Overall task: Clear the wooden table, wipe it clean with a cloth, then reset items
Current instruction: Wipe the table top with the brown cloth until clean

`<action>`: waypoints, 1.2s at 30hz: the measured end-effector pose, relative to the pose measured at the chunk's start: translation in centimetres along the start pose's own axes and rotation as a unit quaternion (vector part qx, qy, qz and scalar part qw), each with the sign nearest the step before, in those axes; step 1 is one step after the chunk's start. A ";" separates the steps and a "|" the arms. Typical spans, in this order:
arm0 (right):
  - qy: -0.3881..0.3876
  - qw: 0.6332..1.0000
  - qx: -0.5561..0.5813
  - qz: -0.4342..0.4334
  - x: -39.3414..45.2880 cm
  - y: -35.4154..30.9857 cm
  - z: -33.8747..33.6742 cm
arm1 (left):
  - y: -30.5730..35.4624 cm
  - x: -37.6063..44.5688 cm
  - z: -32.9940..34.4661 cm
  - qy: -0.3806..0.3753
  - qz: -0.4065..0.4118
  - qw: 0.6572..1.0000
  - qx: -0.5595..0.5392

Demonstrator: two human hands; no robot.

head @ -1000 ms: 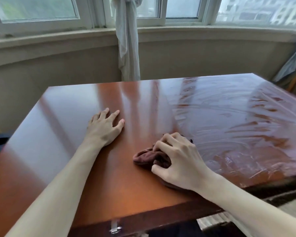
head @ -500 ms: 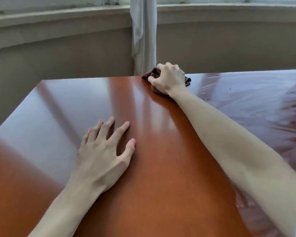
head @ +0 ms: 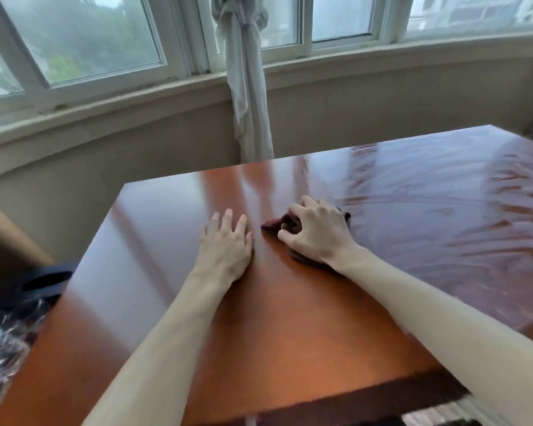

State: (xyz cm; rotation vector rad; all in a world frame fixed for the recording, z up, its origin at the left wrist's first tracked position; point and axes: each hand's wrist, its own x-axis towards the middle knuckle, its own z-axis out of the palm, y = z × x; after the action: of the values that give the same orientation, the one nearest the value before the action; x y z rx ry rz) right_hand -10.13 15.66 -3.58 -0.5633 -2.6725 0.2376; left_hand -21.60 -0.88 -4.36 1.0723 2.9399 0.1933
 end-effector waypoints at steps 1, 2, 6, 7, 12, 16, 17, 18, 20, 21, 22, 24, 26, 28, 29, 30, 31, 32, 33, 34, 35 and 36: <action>0.005 1.000 0.001 -0.003 -3.6 -0.7 -1.2 | 0.9 -1.1 -0.5 0.003 0.011 1.000 -0.005; 0.015 1.000 0.006 -0.006 -7.2 -1.3 -2.4 | 1.9 -2.5 -1.0 0.002 0.027 0.999 -0.022; 0.015 0.999 0.022 -0.033 -18.7 -1.5 -6.3 | 3.8 -12.0 -1.9 -0.021 0.118 0.989 -0.087; 0.008 0.999 0.027 -0.032 -19.5 -1.1 -6.9 | 3.5 -14.4 -1.9 -0.017 0.133 0.987 -0.091; -0.003 0.998 -0.018 0.065 -13.8 -1.2 -6.0 | 0.4 -21.1 -0.8 -0.022 0.158 0.984 -0.074; 0.062 0.995 -0.050 0.055 -16.8 -4.7 -4.7 | -0.4 -21.2 0.1 -0.009 0.182 0.982 -0.046; 0.068 0.997 -0.022 0.011 -18.6 -5.0 -5.0 | -0.4 -21.1 0.3 -0.010 0.187 0.981 -0.041; 0.052 0.998 0.017 -0.028 -19.9 -4.8 -5.5 | -0.5 -20.9 0.3 -0.009 0.192 0.981 -0.038; -0.006 0.997 0.062 -0.053 -19.4 -3.7 -6.5 | -0.8 -20.7 0.1 -0.009 0.197 0.980 -0.037; -0.016 0.997 0.056 -0.049 -18.1 -3.2 -6.8 | -0.9 -20.5 -0.2 -0.010 0.200 0.979 -0.037; -0.012 0.999 0.032 -0.031 -16.6 -2.9 -6.5 | -1.1 -20.2 -0.6 -0.013 0.206 0.978 -0.037; 0.008 1.000 -0.014 0.025 -14.7 -3.9 -5.7 | -1.8 -19.8 -1.5 -0.036 0.225 0.973 -0.040; 0.047 0.998 -0.043 0.026 -15.6 -6.2 -4.6 | -3.3 -19.6 -2.3 -0.057 0.239 0.968 -0.047; 0.063 0.997 -0.003 -0.037 -18.5 -7.7 -4.1 | -5.1 -19.9 -2.3 -0.048 0.237 0.969 -0.042; 0.048 0.996 0.025 -0.071 -19.7 -7.8 -4.3 | -5.8 -20.1 -2.1 -0.038 0.229 0.972 -0.044; 0.029 0.995 0.036 -0.089 -19.9 -7.6 -4.5 | -6.4 -20.4 -1.8 -0.028 0.221 0.974 -0.050; 0.010 0.995 0.039 -0.091 -19.2 -7.4 -4.8 | -6.7 -20.6 -1.6 -0.019 0.214 0.975 -0.058; 0.006 0.996 0.031 -0.080 -17.9 -7.4 -4.9 | -6.8 -20.7 -1.3 -0.014 0.212 0.975 -0.065; 0.013 0.998 0.011 -0.054 -16.3 -7.6 -4.6 | -6.8 -20.6 -1.2 -0.011 0.212 0.975 -0.069; 0.017 1.000 -0.006 -0.016 -15.0 -8.1 -4.3 | -6.7 -20.6 -1.2 -0.009 0.212 0.974 -0.074; 0.029 0.999 -0.028 0.011 -14.6 -9.1 -3.8 | -6.7 -20.7 -1.2 -0.006 0.210 0.975 -0.078; 0.046 0.998 -0.044 0.014 -14.8 -10.3 -3.3 | -6.7 -20.7 -1.2 -0.001 0.209 0.974 -0.083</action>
State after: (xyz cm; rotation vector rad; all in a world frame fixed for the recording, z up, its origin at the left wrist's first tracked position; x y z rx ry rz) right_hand 0.07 0.40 -3.25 -0.6225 -2.5981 0.1001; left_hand -10.13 -19.38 -4.68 1.6410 2.5969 0.4295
